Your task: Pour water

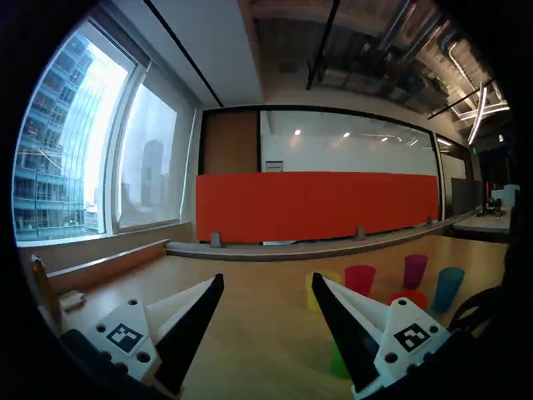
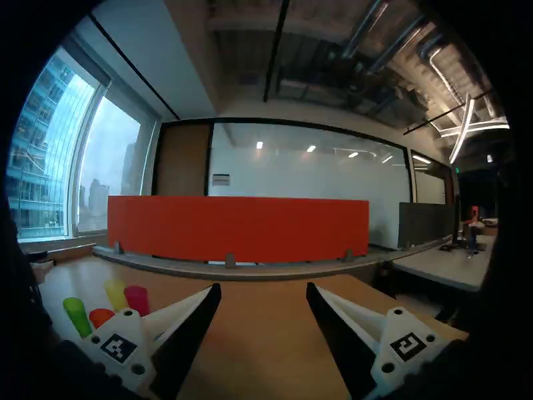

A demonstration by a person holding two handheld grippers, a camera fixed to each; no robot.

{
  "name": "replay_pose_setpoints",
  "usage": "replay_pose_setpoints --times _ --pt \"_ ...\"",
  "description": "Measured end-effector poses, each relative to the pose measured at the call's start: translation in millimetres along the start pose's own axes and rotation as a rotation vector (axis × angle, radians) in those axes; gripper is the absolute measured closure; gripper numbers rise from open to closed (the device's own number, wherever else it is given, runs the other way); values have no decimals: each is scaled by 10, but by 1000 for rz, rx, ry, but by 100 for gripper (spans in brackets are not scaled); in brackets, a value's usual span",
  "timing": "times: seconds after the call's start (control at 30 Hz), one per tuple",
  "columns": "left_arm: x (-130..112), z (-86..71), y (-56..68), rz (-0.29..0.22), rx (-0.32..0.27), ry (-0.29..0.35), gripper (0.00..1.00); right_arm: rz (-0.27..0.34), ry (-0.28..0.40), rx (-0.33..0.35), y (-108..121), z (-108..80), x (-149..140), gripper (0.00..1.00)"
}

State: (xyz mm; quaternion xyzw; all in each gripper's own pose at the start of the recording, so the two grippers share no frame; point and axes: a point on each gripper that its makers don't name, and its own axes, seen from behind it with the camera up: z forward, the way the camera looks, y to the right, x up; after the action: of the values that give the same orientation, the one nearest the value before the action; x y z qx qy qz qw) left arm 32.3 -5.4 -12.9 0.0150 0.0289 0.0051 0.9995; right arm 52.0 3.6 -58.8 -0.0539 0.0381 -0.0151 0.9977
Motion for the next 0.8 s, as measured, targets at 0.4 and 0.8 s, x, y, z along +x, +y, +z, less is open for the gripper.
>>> replay_pose_setpoints --times 0.4,0.8 --pt "-131 59 8 -24 -13 -1 1 -3 -7 -5 18 -6 -1 1" --pt "-203 65 -20 -19 -9 -11 2 2 -2 -12 55 -19 37 1"
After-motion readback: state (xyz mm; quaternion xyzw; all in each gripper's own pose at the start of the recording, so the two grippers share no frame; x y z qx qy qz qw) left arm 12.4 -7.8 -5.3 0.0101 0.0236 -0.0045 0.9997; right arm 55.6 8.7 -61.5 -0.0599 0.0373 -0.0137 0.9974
